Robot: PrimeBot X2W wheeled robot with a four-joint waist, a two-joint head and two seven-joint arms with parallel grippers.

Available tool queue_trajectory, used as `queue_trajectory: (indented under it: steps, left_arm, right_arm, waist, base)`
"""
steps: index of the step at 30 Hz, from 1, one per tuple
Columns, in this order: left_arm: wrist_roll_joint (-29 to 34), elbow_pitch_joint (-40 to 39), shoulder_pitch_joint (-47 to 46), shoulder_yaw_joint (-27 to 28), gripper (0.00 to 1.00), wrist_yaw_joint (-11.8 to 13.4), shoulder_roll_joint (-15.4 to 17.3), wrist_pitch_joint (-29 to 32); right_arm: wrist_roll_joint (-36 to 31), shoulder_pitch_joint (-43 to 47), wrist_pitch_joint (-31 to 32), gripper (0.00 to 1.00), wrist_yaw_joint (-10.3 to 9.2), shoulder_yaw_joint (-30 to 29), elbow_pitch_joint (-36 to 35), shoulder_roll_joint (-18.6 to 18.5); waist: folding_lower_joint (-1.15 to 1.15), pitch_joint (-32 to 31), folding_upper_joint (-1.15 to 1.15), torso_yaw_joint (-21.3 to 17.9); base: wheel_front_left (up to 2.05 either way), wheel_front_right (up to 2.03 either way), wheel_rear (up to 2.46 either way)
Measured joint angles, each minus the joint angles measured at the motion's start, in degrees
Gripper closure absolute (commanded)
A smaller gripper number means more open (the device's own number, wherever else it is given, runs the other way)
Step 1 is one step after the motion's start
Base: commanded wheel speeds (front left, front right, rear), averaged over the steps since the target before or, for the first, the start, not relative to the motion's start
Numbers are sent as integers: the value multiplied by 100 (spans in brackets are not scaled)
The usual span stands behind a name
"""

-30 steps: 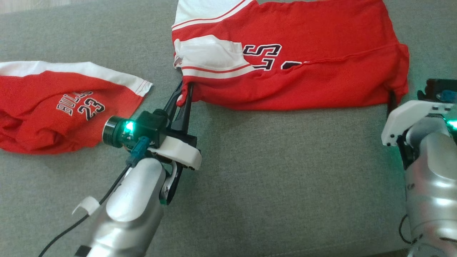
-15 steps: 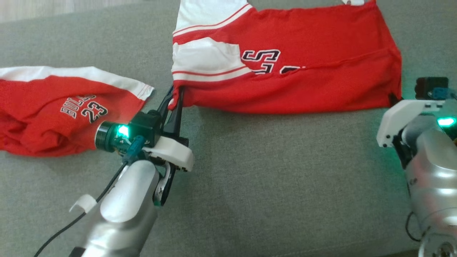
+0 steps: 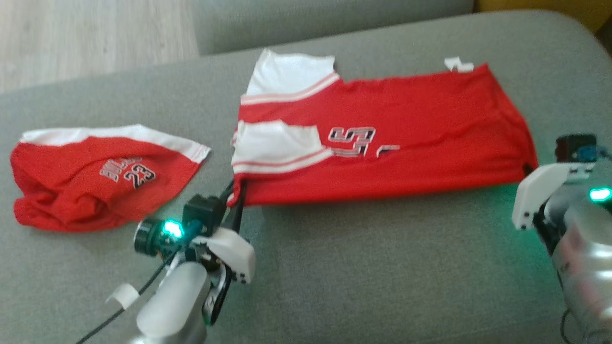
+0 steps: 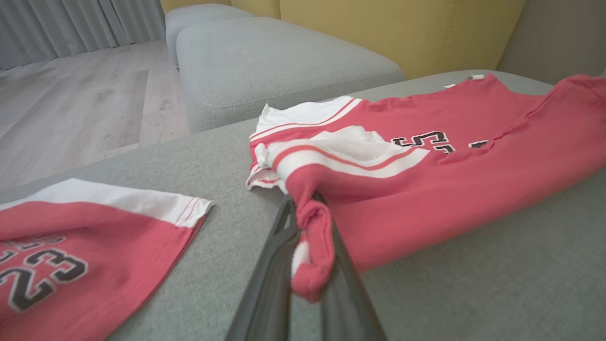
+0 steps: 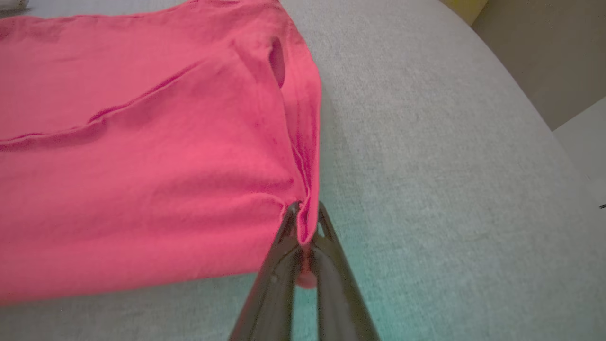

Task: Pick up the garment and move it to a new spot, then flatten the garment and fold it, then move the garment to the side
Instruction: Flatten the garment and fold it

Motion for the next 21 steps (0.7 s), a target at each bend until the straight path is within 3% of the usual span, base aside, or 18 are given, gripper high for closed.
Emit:
queue_trajectory:
  steps: [11,21]
  left_arm:
    - [-108,-316,749,-250,100,-44,102,552]
    - [-167,-798,1152,-425,100,56,241,992]
  right_arm:
    - [1312,656,699,100,0,1329,-57,-231]
    - [2840,1686,1360,100,-1,2231,-1733,-778]
  waist:
    - [-1,-720,0,-52]
    - [0,-761,0,-136]
  base:
    - [0,0,0]
    - [0,0,0]
